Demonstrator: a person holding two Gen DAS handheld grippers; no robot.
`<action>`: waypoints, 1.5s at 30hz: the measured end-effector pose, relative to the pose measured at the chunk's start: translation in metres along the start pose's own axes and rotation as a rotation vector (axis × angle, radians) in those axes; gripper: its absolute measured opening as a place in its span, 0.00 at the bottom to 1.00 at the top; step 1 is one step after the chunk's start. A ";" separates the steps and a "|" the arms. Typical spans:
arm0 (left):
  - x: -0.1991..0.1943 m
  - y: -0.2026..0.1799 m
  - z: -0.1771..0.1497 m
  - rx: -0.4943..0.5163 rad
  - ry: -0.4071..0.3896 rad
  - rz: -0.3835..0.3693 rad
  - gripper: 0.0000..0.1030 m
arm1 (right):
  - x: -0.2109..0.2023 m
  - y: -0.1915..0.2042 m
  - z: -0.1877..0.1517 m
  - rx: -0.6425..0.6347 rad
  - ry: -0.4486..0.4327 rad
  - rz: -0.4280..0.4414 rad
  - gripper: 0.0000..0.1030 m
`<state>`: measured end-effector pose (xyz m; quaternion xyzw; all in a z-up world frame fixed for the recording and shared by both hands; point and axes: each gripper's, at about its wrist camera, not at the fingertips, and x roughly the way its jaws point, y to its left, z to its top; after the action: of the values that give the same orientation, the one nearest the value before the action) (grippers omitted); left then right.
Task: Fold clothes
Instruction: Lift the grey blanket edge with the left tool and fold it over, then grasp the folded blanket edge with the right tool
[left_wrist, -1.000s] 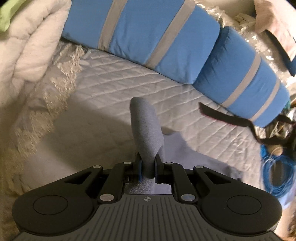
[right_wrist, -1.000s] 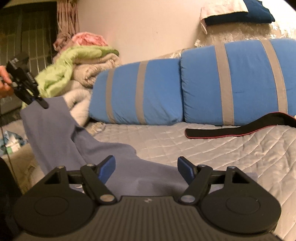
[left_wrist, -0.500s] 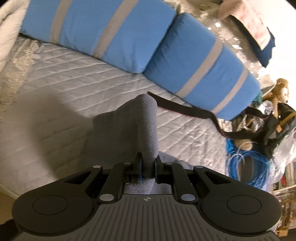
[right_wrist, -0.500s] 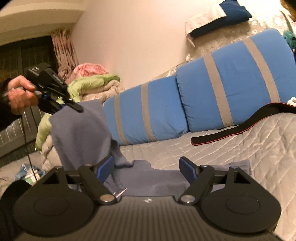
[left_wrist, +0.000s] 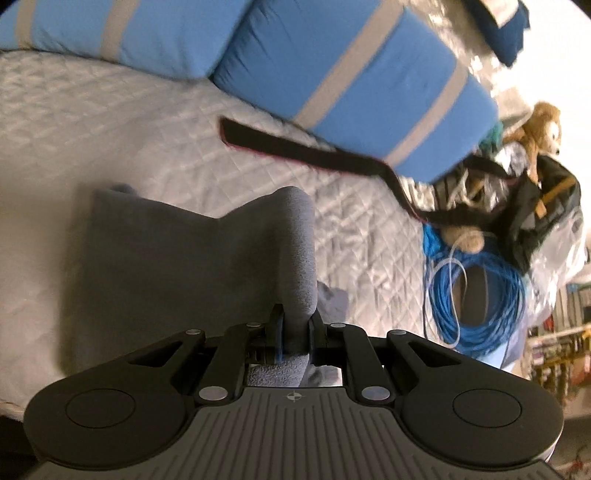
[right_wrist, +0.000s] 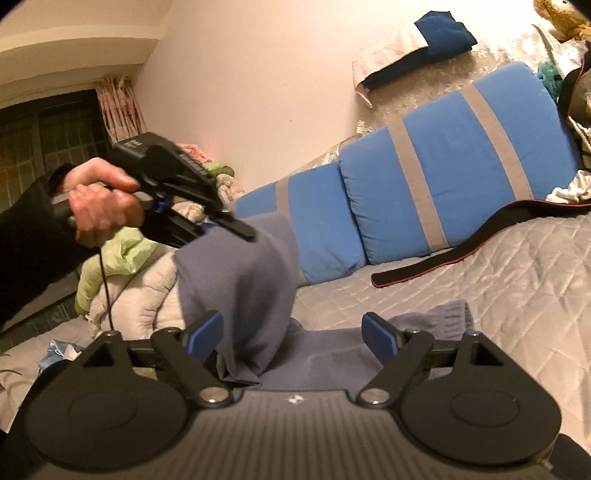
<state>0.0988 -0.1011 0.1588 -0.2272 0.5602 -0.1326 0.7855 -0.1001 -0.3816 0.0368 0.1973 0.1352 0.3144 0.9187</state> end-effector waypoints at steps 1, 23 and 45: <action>0.009 -0.004 0.000 0.007 0.024 -0.028 0.19 | -0.001 0.001 0.000 -0.004 0.008 -0.005 0.87; 0.001 0.114 0.019 0.067 -0.310 -0.101 0.54 | 0.103 -0.069 0.011 0.305 0.441 -0.189 0.55; 0.000 0.164 0.013 -0.055 -0.301 -0.251 0.54 | 0.104 -0.073 0.039 0.312 0.487 -0.313 0.11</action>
<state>0.1033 0.0430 0.0794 -0.3340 0.4072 -0.1786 0.8311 0.0325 -0.3794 0.0258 0.2313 0.4261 0.1826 0.8553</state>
